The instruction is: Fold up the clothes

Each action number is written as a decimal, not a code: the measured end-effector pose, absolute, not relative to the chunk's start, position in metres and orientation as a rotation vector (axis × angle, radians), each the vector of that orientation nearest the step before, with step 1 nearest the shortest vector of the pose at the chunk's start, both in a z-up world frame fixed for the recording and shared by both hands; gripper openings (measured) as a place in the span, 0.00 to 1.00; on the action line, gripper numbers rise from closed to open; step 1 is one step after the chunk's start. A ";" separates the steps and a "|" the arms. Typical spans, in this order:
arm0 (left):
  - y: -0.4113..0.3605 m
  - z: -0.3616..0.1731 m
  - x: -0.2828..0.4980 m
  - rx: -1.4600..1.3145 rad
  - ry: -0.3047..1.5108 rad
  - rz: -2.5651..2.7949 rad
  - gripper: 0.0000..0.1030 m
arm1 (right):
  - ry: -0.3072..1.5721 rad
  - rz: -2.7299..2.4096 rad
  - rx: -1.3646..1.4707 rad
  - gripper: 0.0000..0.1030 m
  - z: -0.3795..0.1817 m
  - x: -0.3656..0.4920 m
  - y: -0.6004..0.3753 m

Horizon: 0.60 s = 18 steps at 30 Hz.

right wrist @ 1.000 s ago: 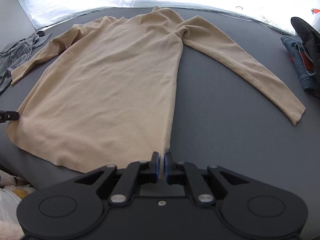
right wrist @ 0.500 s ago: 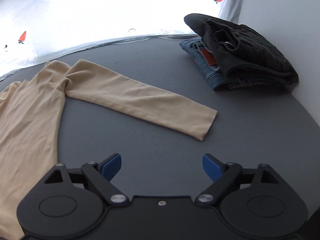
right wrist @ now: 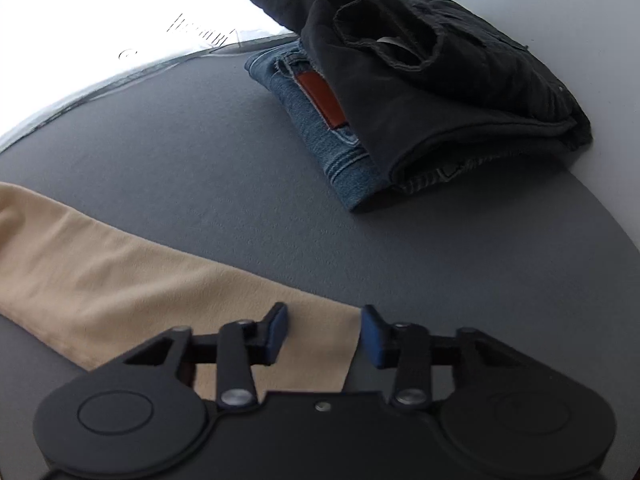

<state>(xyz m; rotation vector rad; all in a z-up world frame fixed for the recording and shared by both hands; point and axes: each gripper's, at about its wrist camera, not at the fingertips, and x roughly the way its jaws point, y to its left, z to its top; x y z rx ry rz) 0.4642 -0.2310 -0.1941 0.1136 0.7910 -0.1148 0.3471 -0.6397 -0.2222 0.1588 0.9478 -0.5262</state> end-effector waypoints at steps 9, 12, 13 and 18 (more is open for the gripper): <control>-0.256 -0.235 0.500 0.191 0.851 -0.136 0.90 | 1.015 -0.663 0.004 0.07 -0.217 0.320 -0.662; -0.253 -0.250 0.502 0.162 0.905 -0.135 0.90 | 0.990 -0.575 0.169 0.43 -0.220 0.319 -0.671; -0.252 -0.255 0.502 0.158 0.921 -0.132 0.90 | 0.975 -0.559 0.222 0.46 -0.223 0.321 -0.671; -0.241 -0.267 0.506 0.098 0.986 -0.129 0.90 | 0.900 -0.596 0.334 0.45 -0.240 0.332 -0.668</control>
